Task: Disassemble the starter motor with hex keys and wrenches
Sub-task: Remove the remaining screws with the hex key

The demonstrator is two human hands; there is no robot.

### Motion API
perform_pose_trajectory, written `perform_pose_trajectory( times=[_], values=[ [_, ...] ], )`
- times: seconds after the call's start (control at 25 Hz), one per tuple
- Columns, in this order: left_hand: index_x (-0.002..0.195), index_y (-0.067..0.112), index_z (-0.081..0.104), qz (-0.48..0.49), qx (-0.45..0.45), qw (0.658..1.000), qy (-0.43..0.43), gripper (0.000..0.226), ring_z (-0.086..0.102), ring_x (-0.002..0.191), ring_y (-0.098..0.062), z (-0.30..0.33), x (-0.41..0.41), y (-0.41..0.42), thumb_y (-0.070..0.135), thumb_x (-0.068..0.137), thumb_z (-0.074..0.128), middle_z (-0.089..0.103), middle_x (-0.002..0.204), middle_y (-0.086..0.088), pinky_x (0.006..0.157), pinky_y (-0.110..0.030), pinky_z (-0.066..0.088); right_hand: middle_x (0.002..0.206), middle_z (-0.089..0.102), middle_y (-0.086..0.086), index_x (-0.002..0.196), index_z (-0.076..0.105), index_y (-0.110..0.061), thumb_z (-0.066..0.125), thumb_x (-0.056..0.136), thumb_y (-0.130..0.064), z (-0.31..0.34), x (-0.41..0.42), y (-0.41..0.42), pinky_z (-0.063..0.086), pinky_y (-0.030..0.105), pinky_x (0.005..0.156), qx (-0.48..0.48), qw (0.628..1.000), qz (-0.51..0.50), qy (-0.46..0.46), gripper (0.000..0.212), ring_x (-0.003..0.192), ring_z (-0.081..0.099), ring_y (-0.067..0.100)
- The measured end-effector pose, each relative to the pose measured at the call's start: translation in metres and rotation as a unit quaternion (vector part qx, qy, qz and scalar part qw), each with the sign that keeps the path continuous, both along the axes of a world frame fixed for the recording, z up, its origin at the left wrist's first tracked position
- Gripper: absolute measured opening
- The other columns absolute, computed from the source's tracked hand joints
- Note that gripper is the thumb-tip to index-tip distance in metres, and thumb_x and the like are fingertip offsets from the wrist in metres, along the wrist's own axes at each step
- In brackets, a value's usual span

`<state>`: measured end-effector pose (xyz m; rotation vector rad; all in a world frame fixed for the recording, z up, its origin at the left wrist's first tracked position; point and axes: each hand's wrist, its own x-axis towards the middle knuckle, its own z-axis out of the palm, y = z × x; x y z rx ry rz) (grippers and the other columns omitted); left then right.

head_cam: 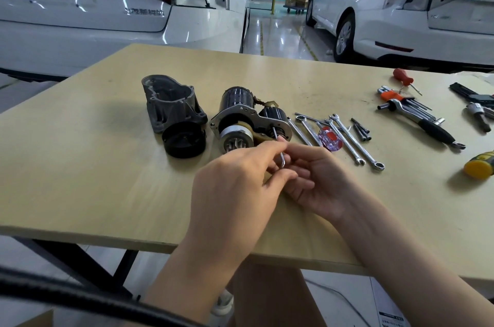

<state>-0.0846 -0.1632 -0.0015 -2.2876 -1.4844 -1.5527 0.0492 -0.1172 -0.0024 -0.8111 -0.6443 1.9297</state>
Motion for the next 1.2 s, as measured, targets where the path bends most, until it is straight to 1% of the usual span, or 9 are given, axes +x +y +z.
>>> perform_pose_trajectory(
  times=[0.16, 0.32, 0.4, 0.48, 0.56, 0.72, 0.92, 1.04, 1.2],
  values=[
    [0.086, 0.015, 0.078, -0.049, 0.029, 0.997, 0.049, 0.015, 0.057, 0.064, -0.014, -0.001, -0.002, 0.002, 0.023, 0.074, 0.075, 0.068, 0.070, 0.005, 0.054, -0.031, 0.052, 0.037, 0.041, -0.002, 0.066, 0.067, -0.001, 0.062, 0.074, -0.015, 0.000, 0.001, -0.001, 0.027, 0.012, 0.023, -0.009, 0.999, 0.017, 0.032, 0.017, 0.023, 0.033, 0.005],
    [0.080, 0.014, 0.076, -0.038, 0.036, 0.997, 0.062, 0.009, 0.060, 0.066, -0.017, 0.001, -0.003, 0.003, 0.021, 0.075, 0.073, 0.068, 0.070, 0.004, 0.053, -0.033, 0.052, 0.043, 0.041, -0.003, 0.054, 0.064, -0.007, 0.065, 0.072, -0.019, -0.001, 0.001, 0.001, 0.025, 0.011, 0.023, -0.002, 1.000, 0.015, 0.008, 0.022, 0.024, 0.033, 0.004],
    [0.076, 0.014, 0.074, -0.031, 0.026, 0.998, 0.046, 0.009, 0.056, 0.062, -0.016, 0.002, -0.003, 0.004, 0.022, 0.076, 0.073, 0.067, 0.067, 0.004, 0.052, -0.034, 0.051, 0.045, 0.042, -0.003, 0.050, 0.063, -0.011, 0.067, 0.073, -0.024, -0.002, 0.002, 0.000, 0.024, 0.012, 0.023, 0.016, 0.998, 0.006, -0.057, 0.027, 0.026, 0.032, 0.003],
    [0.074, 0.015, 0.073, -0.022, 0.016, 0.999, 0.036, 0.011, 0.054, 0.059, -0.014, 0.002, -0.001, 0.003, 0.025, 0.075, 0.073, 0.066, 0.066, 0.005, 0.050, -0.033, 0.050, 0.046, 0.044, -0.002, 0.058, 0.062, -0.012, 0.068, 0.082, -0.032, -0.002, 0.004, -0.002, 0.025, 0.014, 0.027, 0.063, 0.979, -0.046, -0.190, 0.031, 0.030, 0.032, 0.005],
    [0.072, 0.015, 0.073, -0.020, 0.011, 0.999, 0.029, 0.012, 0.053, 0.058, -0.012, 0.002, 0.000, 0.001, 0.027, 0.075, 0.073, 0.066, 0.065, 0.006, 0.049, -0.031, 0.050, 0.047, 0.049, -0.001, 0.067, 0.061, -0.013, 0.065, 0.090, -0.033, -0.003, 0.006, 0.002, 0.029, 0.016, 0.034, 0.147, 0.918, -0.146, -0.337, 0.031, 0.034, 0.036, 0.008],
    [0.069, 0.016, 0.071, -0.003, 0.029, 0.999, 0.018, 0.015, 0.038, 0.057, -0.002, 0.003, 0.001, 0.002, 0.029, 0.077, 0.073, 0.062, 0.061, 0.008, 0.047, -0.031, 0.045, 0.054, 0.055, -0.008, 0.076, 0.068, -0.021, 0.067, 0.085, -0.017, 0.002, 0.006, 0.021, 0.037, 0.022, 0.052, 0.320, 0.714, -0.252, -0.570, 0.010, 0.047, 0.043, 0.005],
    [0.074, 0.013, 0.074, 0.025, 0.054, 0.998, -0.032, 0.013, 0.050, 0.056, -0.007, 0.001, -0.004, 0.004, 0.024, 0.080, 0.074, 0.064, 0.063, 0.005, 0.051, -0.030, 0.048, 0.069, 0.057, -0.007, 0.084, 0.077, -0.017, 0.071, 0.080, -0.008, 0.003, 0.004, 0.028, 0.034, 0.010, 0.058, 0.422, 0.604, -0.257, -0.625, 0.012, 0.056, 0.047, 0.001],
    [0.077, 0.012, 0.075, 0.031, 0.047, 0.997, -0.058, 0.011, 0.053, 0.060, -0.004, 0.002, -0.007, 0.006, 0.023, 0.082, 0.074, 0.067, 0.069, 0.006, 0.057, -0.022, 0.047, 0.077, 0.062, 0.004, 0.088, 0.078, -0.012, 0.069, 0.082, -0.003, 0.017, 0.012, 0.036, 0.045, 0.030, 0.066, 0.496, 0.536, -0.170, -0.662, 0.015, 0.063, 0.051, 0.015],
    [0.082, 0.014, 0.076, 0.012, 0.027, 0.996, -0.086, 0.012, 0.062, 0.063, -0.007, 0.003, -0.009, 0.006, 0.026, 0.083, 0.071, 0.070, 0.073, 0.007, 0.057, -0.028, 0.051, 0.083, 0.058, 0.005, 0.100, 0.076, -0.021, 0.062, 0.091, -0.012, 0.039, 0.024, 0.043, 0.049, 0.043, 0.057, 0.577, 0.416, -0.020, -0.703, 0.019, 0.065, 0.056, 0.030]
  ],
)
